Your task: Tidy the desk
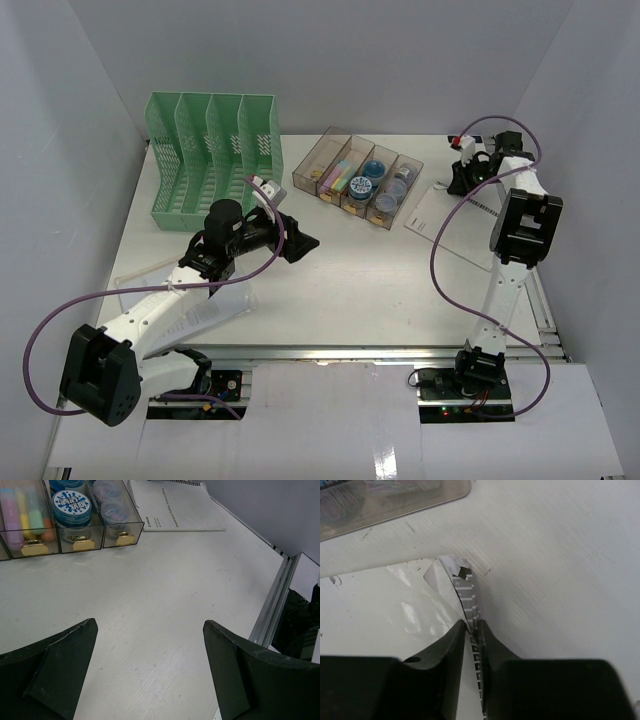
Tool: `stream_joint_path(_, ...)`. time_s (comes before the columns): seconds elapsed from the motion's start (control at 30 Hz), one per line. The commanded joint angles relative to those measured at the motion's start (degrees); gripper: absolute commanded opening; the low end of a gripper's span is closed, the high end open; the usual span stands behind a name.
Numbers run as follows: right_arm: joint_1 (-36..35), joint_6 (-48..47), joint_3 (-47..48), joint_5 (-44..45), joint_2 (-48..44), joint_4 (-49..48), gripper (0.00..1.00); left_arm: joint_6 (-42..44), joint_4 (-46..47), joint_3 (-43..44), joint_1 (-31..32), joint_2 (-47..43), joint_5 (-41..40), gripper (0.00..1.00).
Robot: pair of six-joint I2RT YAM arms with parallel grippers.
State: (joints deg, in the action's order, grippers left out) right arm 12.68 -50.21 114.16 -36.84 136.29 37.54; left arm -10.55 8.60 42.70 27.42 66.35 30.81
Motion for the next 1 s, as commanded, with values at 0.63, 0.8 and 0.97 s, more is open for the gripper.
stream_joint_path(0.63,1.81,-0.42,-44.45,-13.61,-39.15,-1.55,0.08,-16.94,24.62,-6.52,0.05,4.04,18.98,0.98)
stream_joint_path(0.8,1.27,-0.03,-50.69,-16.83,-47.18,-2.11,0.08,-21.69,36.00,-10.47,2.37,7.00,18.14,0.98)
stream_joint_path(0.97,-0.38,1.13,-54.64,-19.17,-53.44,-3.18,0.08,-19.88,42.86,-10.81,6.43,11.82,14.32,0.98)
